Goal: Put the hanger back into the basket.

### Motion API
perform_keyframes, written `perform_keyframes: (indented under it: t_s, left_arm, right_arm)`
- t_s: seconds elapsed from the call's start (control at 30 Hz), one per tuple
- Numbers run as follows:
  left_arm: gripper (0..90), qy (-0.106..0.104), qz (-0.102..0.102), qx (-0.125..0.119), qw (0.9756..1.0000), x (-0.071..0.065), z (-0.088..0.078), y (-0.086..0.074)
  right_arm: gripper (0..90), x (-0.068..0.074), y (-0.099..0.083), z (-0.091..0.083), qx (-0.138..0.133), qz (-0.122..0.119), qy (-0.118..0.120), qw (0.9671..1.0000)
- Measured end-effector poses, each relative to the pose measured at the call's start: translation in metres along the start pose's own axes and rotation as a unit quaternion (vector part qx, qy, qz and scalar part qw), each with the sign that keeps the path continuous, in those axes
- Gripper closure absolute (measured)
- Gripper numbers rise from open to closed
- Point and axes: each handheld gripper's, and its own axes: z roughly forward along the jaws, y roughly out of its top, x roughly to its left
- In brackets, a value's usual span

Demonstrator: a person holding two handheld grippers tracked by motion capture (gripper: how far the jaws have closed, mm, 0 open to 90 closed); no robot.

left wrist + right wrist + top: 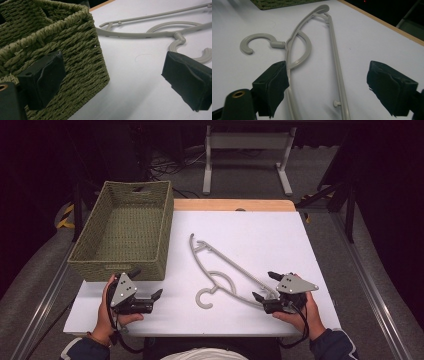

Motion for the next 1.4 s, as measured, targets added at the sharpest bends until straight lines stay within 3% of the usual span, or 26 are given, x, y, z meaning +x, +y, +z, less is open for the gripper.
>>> perform_keyframes:
  t_s: [0.03,0.23,0.4,0.5,0.67,0.73,0.77,0.8,0.87,1.0,1.1,1.13,1.17,1.23,1.4]
  left_arm:
    - [5.3,-0.002,-0.007,0.000,1.0000,-0.001,0.000,0.000]
    - [5.3,-0.005,-0.001,0.002,1.0000,-0.002,-0.001,-0.001]
    - [5.4,-0.005,-0.006,0.002,1.0000,-0.001,-0.002,-0.002]
    - [5.4,-0.004,0.002,0.005,1.0000,-0.002,-0.001,-0.001]
    - [5.4,-0.010,-0.004,0.010,0.9999,-0.002,0.000,-0.002]
    - [5.6,-0.009,-0.001,0.012,0.9999,-0.002,0.000,-0.002]
    - [5.6,-0.010,-0.002,0.013,0.9999,-0.003,0.000,-0.003]
    - [5.8,-0.010,-0.002,0.013,0.9999,-0.003,0.000,-0.003]
    - [5.9,-0.011,0.000,0.015,0.9998,-0.004,0.001,-0.003]
    - [6.5,-0.013,0.000,0.014,0.9998,-0.004,0.001,-0.003]
    - [6.5,-0.018,-0.003,0.016,0.9997,-0.004,0.002,-0.003]
    - [6.6,-0.020,-0.004,0.016,0.9997,-0.004,0.002,-0.003]
    - [6.6,-0.020,-0.004,0.016,0.9997,-0.004,0.002,-0.003]
    - [6.7,-0.020,-0.003,0.016,0.9997,-0.004,0.002,-0.003]
    - [7.0,-0.024,-0.002,0.021,0.9995,-0.005,0.004,-0.003]
  right_arm:
    - [16.3,0.000,-0.001,0.002,0.002,-0.001,0.002,1.0000]
    - [16.5,0.003,0.002,0.006,0.010,-0.005,0.010,0.9999]
    - [23.4,0.002,0.007,0.013,0.030,0.006,0.035,0.9989]
    - [24.7,0.003,0.009,0.015,0.043,0.010,0.050,0.9978]
    - [32.7,0.011,0.018,0.037,0.110,-0.003,0.097,0.9891]
    - [36.7,0.014,0.020,0.044,0.134,-0.009,0.117,0.9840]
    - [38.7,0.017,0.021,0.048,0.148,-0.012,0.119,0.9817]
    - [38.7,0.017,0.021,0.048,0.148,-0.012,0.119,0.9817]
    - [50.1,0.020,0.022,0.057,0.176,-0.018,0.131,0.9755]
    - [67.2,0.018,0.022,0.070,0.206,-0.017,0.142,0.9680]
    - [74.8,0.012,0.024,0.075,0.221,-0.010,0.159,0.9622]
    - [75.6,0.010,0.025,0.077,0.229,-0.006,0.162,0.9599]
    - [75.6,0.010,0.025,0.077,0.229,-0.006,0.162,0.9599]
    - [79.0,0.008,0.028,0.080,0.242,-0.009,0.168,0.9557]
    - [81.1,0.015,0.042,0.090,0.291,-0.053,0.161,0.9416]
